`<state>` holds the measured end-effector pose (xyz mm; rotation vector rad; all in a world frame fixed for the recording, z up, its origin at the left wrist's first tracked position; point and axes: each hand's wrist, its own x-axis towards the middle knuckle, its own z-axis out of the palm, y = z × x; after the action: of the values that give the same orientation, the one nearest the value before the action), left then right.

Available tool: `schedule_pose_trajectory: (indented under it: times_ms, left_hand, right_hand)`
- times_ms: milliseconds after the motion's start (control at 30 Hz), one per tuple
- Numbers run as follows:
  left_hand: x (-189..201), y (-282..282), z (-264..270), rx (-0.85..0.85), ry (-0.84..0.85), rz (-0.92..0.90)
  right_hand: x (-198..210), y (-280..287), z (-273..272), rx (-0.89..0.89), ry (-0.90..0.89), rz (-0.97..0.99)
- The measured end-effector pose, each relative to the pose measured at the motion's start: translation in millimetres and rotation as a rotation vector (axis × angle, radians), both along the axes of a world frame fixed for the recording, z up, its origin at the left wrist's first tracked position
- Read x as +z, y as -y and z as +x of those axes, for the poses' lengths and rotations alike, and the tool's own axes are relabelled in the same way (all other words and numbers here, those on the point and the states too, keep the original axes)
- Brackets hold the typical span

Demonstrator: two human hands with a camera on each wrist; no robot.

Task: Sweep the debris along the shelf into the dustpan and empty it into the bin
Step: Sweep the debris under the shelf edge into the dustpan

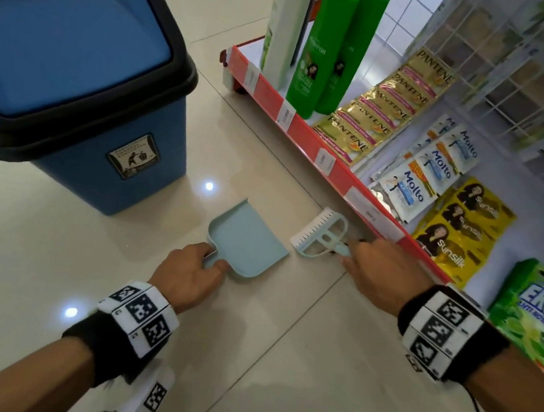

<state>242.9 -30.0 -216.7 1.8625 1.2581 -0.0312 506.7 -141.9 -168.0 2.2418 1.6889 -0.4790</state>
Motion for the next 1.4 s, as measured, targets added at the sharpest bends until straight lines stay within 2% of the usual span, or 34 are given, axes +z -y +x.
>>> schedule_pose_trajectory:
  times_ms: [100, 200, 333, 567, 700, 867, 967, 1133, 1233, 1300, 1400]
  left_hand:
    - [1.2, 1.3, 2.7, -0.005, 0.012, -0.008]
    - [2.5, 2.0, 0.5, 0.002, 0.007, -0.001]
    - [5.6, 2.7, -1.6, 0.020, -0.014, 0.009]
    - [6.7, 1.0, 3.2, 0.017, -0.007, -0.016]
    - [3.6, -2.5, 8.1, 0.016, -0.010, 0.000]
    - [-1.3, -8.6, 13.2, 0.024, -0.013, -0.027]
    - [-2.5, -14.3, 9.1, 0.048, -0.010, -0.039]
    - [-4.3, -17.3, -5.5, 0.106, 0.005, -0.047]
    - [-4.2, -18.3, -9.6, 0.121, 0.004, -0.056]
    - [-2.5, -18.9, -7.8, 0.115, 0.004, -0.057]
    - [0.0, -19.4, -1.1, 0.099, 0.015, -0.046]
  right_hand:
    - [1.6, -15.4, -10.8, 0.093, 0.055, 0.090]
    - [0.5, -43.6, -19.4, 0.102, 0.061, 0.184]
    - [-6.0, -63.7, -18.9, 0.112, 0.121, 0.175]
    - [2.9, -8.3, 4.4, -0.013, 0.040, -0.033]
    - [17.3, 2.5, 7.4, 0.006, 0.027, 0.013]
    - [18.1, -51.4, -12.9, 0.087, -0.050, 0.252]
    - [9.0, -79.6, -24.2, 0.153, -0.051, 0.258]
    - [9.2, -40.0, 0.3, 0.169, -0.081, 0.060]
    - [20.5, -12.4, 17.9, 0.100, -0.065, -0.038]
    - [30.2, -8.7, 24.7, 0.081, -0.037, -0.031]
    - [45.8, -25.5, 17.6, 0.065, -0.106, 0.132]
